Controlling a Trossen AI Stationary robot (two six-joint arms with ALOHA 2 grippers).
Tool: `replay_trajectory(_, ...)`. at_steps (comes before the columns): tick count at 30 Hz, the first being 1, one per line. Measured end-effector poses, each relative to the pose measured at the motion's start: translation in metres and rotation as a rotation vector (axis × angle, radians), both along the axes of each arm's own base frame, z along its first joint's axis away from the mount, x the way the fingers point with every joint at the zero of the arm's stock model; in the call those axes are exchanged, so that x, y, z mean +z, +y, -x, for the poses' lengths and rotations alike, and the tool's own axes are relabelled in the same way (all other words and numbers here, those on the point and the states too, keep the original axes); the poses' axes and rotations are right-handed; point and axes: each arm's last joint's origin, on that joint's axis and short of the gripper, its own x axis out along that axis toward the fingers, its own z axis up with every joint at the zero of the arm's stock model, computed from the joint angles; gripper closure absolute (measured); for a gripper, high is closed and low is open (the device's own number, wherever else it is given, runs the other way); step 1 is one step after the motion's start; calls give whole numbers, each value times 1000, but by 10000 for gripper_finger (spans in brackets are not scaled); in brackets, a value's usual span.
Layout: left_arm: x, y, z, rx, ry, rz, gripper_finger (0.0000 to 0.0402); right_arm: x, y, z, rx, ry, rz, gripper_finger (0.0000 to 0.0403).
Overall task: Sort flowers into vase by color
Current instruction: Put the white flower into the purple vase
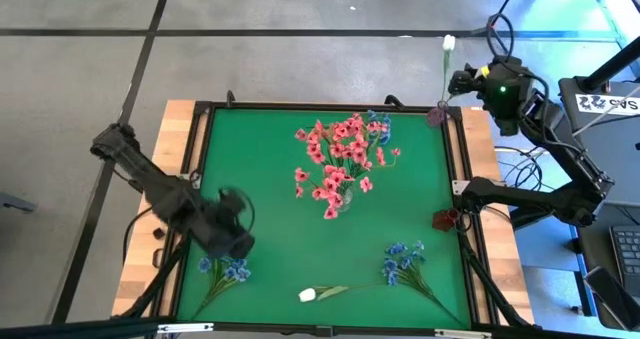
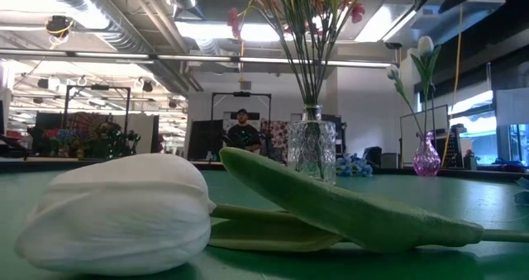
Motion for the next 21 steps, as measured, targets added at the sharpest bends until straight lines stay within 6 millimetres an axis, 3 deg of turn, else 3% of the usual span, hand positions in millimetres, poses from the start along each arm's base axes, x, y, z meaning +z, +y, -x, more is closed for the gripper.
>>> replay_trajectory(4, -28, -40, -12, -144, -173, 17, 254, 5, 5, 5, 25, 3, -12, 127)
replay_trajectory(10, -71, -79, -39, -336, -230, -93, 261, 8, 15, 13, 132, -6, -68, 127)
replay_trajectory(21, -123, -104, -77, -566, -289, -253, 263, 13, 41, 34, 409, -29, -44, 127)
